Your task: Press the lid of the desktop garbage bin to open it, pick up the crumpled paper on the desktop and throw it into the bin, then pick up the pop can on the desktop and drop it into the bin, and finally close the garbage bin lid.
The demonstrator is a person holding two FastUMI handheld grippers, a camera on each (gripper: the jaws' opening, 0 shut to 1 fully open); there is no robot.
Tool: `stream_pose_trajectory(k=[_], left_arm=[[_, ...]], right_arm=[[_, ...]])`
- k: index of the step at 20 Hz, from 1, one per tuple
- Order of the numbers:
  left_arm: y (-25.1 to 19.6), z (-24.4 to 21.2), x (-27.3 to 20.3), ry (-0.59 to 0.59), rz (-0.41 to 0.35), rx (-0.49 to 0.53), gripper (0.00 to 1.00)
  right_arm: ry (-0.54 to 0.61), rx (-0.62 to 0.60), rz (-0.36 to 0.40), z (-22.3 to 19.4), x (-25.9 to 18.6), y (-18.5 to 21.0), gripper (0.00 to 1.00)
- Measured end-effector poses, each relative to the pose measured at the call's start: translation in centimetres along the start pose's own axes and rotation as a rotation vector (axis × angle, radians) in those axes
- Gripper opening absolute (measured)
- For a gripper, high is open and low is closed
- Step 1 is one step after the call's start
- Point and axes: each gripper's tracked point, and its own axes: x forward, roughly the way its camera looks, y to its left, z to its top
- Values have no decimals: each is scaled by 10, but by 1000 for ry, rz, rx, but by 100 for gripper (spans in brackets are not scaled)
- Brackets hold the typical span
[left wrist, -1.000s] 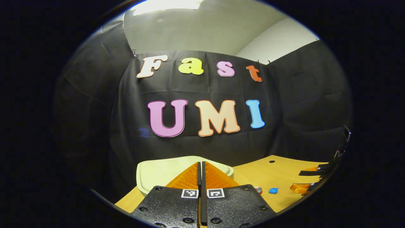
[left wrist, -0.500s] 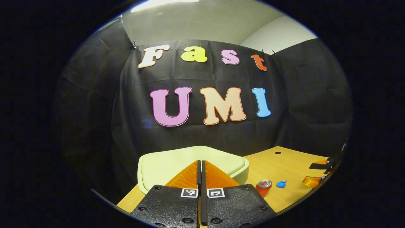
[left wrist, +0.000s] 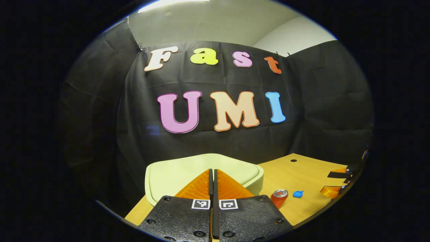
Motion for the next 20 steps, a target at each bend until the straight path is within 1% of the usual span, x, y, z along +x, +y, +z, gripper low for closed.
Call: stream_pose_trajectory(k=[1,2,3,4,5,6,8,11,13,14,15,20], left_arm=[[0,3,-1,-6,2,16,0],[-3,6,0,-8,-4,23,0],[-2,16,-2,-31,3,33,0],[-4,28,-3,-61,5,47,0],[-8,40,-6,-92,2,64,0],[-16,51,-9,-124,-10,77,0],[-42,67,-16,-164,-66,88,0],[-81,75,-24,-191,-160,66,0],[-104,66,-31,-183,-226,21,0],[-114,58,-33,-174,-256,1,0],[-121,49,-32,-161,-279,-12,0],[-145,-20,-31,-77,-350,-96,0]], right_arm=[[-1,-6,-1,0,0,0,98],[-2,-12,-2,0,0,0,98],[-4,-15,-4,0,0,-1,98],[-5,-14,-6,1,0,-2,100],[-6,-11,-8,1,0,-4,98],[-7,-8,-11,2,-1,-5,100],[-8,-1,-19,3,-2,-8,100],[-8,7,-20,3,-2,-9,100],[-12,8,-20,5,-2,-10,100],[-10,12,-17,5,-2,-10,98],[-7,15,-13,3,-2,-9,98],[14,17,-40,-6,1,-21,98]])
